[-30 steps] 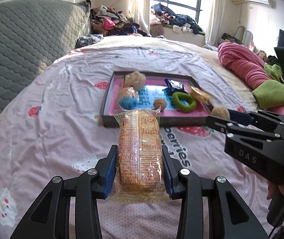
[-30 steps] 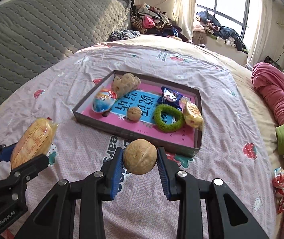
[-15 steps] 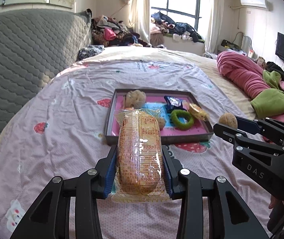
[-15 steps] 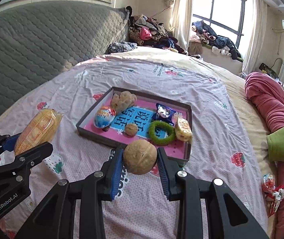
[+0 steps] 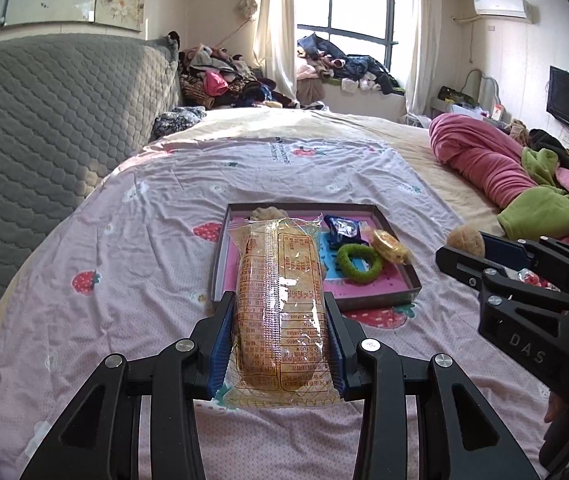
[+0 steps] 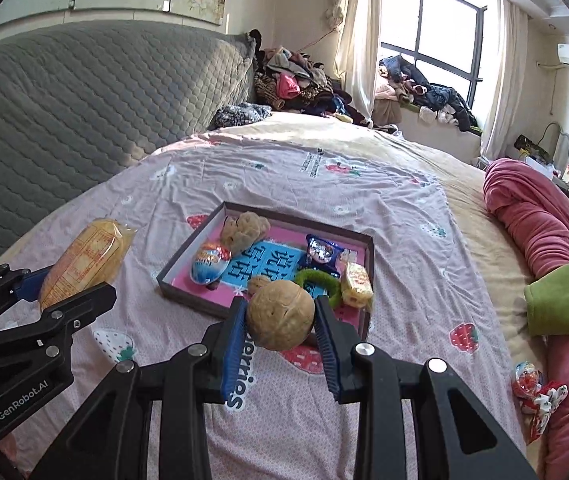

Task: Organize objects
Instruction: 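Lift the biscuit pack and walnut and carry both over the tray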

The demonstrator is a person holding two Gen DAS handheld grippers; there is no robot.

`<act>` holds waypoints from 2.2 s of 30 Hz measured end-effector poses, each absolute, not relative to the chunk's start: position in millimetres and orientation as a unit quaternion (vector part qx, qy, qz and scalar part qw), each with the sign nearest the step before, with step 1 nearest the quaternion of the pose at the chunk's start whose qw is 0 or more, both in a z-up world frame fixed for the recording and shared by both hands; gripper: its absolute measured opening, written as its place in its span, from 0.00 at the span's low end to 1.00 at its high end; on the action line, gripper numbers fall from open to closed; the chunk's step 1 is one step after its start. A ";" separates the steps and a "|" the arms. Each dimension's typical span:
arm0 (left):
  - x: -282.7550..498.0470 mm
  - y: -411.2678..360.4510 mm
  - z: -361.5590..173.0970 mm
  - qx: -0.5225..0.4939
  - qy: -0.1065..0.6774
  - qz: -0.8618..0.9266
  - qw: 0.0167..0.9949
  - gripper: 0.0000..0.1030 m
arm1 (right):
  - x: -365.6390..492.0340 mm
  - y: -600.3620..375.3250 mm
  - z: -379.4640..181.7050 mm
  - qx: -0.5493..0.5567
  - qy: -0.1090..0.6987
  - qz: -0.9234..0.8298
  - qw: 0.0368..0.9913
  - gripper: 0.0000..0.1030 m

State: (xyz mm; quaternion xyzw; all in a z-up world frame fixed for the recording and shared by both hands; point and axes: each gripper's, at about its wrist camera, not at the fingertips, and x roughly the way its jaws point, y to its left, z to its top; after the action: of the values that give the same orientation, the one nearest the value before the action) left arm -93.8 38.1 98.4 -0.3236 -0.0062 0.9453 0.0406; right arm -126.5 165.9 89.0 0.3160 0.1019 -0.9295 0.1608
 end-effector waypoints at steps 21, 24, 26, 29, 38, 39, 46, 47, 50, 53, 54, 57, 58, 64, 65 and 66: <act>-153.9 52.0 121.1 -0.313 0.013 0.948 0.054 0.41 | -156.7 163.9 119.1 0.296 0.104 -0.936 0.158 0.33; -166.2 52.4 122.6 -0.313 0.012 0.948 0.055 0.41 | -166.2 160.4 119.2 0.294 0.103 -0.937 0.161 0.33; -173.4 52.8 124.6 -0.310 0.013 0.949 0.051 0.41 | -171.8 161.3 119.1 0.292 0.101 -0.938 0.159 0.33; -187.5 51.7 127.2 -0.308 0.014 0.950 0.048 0.41 | -180.2 159.3 119.7 0.290 0.099 -0.938 0.161 0.33; -231.5 50.0 114.3 -0.317 0.015 0.947 0.046 0.41 | -209.6 154.4 105.2 0.296 0.097 -0.936 0.165 0.33; -236.3 49.6 110.3 -0.319 0.012 0.946 0.045 0.41 | -213.2 154.2 102.1 0.298 0.098 -0.935 0.166 0.33; -265.0 58.0 79.9 -0.337 0.017 0.940 0.049 0.41 | -239.2 152.5 72.4 0.316 0.099 -0.928 0.170 0.33; -268.5 60.0 75.4 -0.339 0.018 0.939 0.049 0.41 | -241.9 152.5 68.1 0.318 0.099 -0.927 0.171 0.33; -278.4 67.1 61.5 -0.345 0.023 0.937 0.055 0.41 | -250.4 151.1 53.2 0.326 0.101 -0.924 0.173 0.33; -287.6 73.6 48.0 -0.351 0.023 0.934 0.058 0.41 | -258.7 149.9 38.2 0.335 0.103 -0.920 0.174 0.33; -289.8 74.9 43.7 -0.353 0.022 0.934 0.058 0.41 | -260.8 150.4 33.8 0.338 0.103 -0.919 0.174 0.33; -294.6 77.9 34.0 -0.356 0.027 0.932 0.058 0.41 | -266.8 151.0 21.9 0.344 0.100 -0.917 0.175 0.33; -296.1 77.8 31.8 -0.357 0.025 0.932 0.059 0.41 | -268.7 151.0 17.9 0.346 0.100 -0.916 0.175 0.33; -302.8 77.7 20.7 -0.361 0.023 0.930 0.059 0.41 | -274.4 148.9 5.2 0.353 0.098 -0.914 0.177 0.33; -303.6 77.4 19.3 -0.361 0.024 0.930 0.058 0.41 | -274.9 147.8 3.6 0.354 0.099 -0.913 0.176 0.33; -304.8 76.8 17.8 -0.362 0.023 0.930 0.059 0.41 | -276.2 147.7 2.5 0.354 0.099 -0.913 0.177 0.33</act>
State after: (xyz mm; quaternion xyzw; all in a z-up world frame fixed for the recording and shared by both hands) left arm -304.8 76.8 17.8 -0.3623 0.0231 0.9299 0.0591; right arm -276.2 147.7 2.5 0.3540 0.0994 -0.9130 0.1769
